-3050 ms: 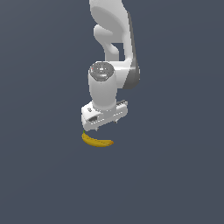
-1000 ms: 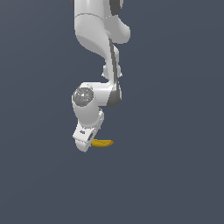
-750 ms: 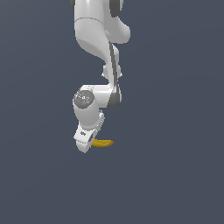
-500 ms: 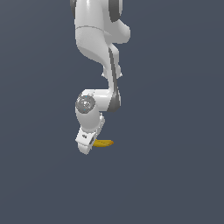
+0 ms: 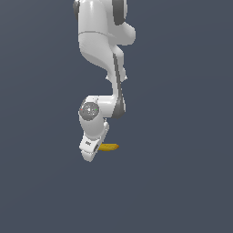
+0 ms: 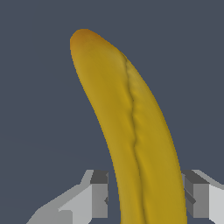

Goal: Pick up the object and move it to a goal position.

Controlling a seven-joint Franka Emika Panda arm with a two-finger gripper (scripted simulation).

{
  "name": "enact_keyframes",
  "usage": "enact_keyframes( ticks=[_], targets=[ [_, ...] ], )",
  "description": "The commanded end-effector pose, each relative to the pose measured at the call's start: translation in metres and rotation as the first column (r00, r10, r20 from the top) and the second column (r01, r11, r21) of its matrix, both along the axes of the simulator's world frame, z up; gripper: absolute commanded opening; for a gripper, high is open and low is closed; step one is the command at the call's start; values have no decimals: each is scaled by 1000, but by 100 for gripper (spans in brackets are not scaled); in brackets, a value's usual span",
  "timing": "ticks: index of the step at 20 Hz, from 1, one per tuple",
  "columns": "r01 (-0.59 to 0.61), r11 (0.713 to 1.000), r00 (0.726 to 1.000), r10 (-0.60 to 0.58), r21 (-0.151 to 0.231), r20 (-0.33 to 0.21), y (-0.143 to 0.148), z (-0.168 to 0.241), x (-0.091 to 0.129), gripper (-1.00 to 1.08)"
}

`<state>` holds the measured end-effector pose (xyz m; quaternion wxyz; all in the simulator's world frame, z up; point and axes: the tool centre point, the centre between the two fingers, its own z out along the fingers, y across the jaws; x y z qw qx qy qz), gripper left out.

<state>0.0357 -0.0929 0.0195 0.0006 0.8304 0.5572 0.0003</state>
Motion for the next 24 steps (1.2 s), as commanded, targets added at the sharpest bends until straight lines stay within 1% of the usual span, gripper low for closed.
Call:
enact_keyframes(
  ticks=[1, 8, 12, 17, 24],
  targets=[
    [0, 1000, 1000, 0, 0, -1, 0, -1, 0, -100],
    [0, 1000, 1000, 0, 0, 0, 1, 0, 0, -100],
    [0, 1000, 1000, 0, 0, 0, 15, 3, 4, -100],
    [0, 1000, 1000, 0, 0, 0, 51, 10, 14, -100],
    [0, 1000, 1000, 0, 0, 0, 123, 25, 35, -100]
  ],
)
